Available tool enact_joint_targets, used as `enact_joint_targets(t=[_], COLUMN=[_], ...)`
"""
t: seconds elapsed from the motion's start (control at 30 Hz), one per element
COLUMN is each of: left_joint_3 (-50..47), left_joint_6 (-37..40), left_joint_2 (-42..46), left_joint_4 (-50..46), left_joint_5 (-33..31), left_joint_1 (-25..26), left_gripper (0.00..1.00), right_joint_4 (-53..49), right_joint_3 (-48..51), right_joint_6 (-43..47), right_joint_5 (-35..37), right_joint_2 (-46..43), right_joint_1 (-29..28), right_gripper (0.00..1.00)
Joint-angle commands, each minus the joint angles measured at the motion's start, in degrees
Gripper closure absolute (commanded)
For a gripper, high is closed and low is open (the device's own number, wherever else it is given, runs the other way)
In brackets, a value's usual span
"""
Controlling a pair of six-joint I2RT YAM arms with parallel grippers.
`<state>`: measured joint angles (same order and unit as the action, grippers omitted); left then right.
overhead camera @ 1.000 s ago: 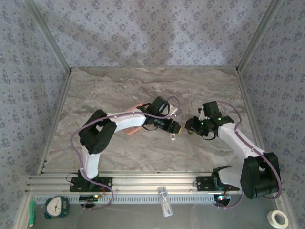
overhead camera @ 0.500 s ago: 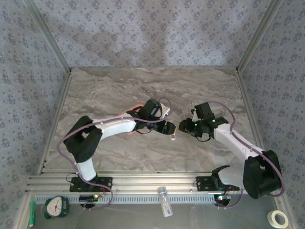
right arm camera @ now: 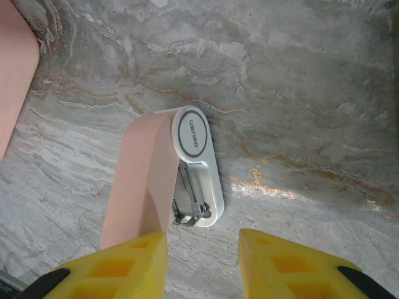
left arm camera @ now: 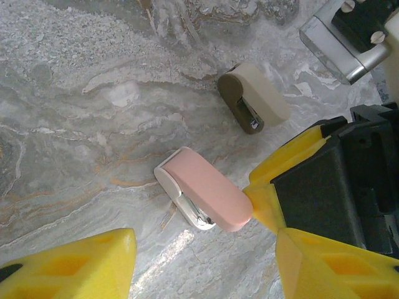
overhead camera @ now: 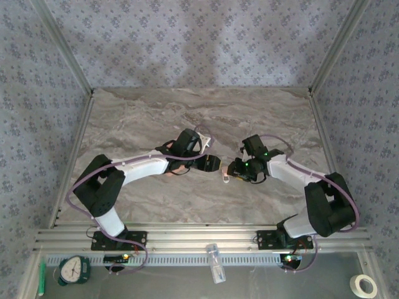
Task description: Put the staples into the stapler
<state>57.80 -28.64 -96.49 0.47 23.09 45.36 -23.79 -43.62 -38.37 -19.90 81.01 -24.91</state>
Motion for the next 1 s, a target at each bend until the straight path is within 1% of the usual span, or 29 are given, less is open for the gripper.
enact_joint_targets(t=[0.0,0.2,0.37,0.5,0.63,0.77,0.8,0.9,0.97], left_joint_3=[-0.1,0.1,0.1,0.3,0.4,0.4,0.5,0.7,1.0], left_joint_6=[-0.8,-1.0,-1.1,-1.1,-1.1,-1.2,-1.1,-1.0,-0.9], left_joint_2=[0.9,0.4,0.5,0.5,0.1,-0.1,-0.2,-0.4,-0.3], left_joint_4=[2.2,1.9,1.8,1.9,1.9,1.9,1.9,1.7,1.5], left_joint_5=[0.1,-0.6,-0.7,-0.7,-0.6,-0.4,-0.5,-0.3,-0.4], left_joint_1=[-0.6,-1.0,-1.4,-1.5,-1.6,-1.5,-1.5,-1.5,-1.6], left_gripper=[0.39,0.39,0.39,0.39,0.39,0.39,0.39,0.39,0.39], right_joint_4=[-2.7,-5.2,-3.6,-2.2,-0.3,-1.1,-1.0,-1.0,-1.8], right_joint_3=[-3.0,-5.4,-6.1,-4.6,-0.3,3.2,3.7,3.6,2.0], right_joint_6=[0.4,1.0,1.0,1.0,0.5,-0.6,-0.7,-0.4,0.1], right_joint_5=[0.7,1.1,0.4,0.1,0.0,1.9,2.1,2.2,2.7], right_joint_2=[-1.8,-4.3,-1.6,1.0,4.2,6.8,7.0,7.1,5.4], right_joint_1=[-0.4,-0.3,-0.3,-0.6,-0.6,-0.8,-0.8,-0.9,-1.5], right_gripper=[0.62,0.61,0.61,0.62,0.65,0.75,0.76,0.76,0.73])
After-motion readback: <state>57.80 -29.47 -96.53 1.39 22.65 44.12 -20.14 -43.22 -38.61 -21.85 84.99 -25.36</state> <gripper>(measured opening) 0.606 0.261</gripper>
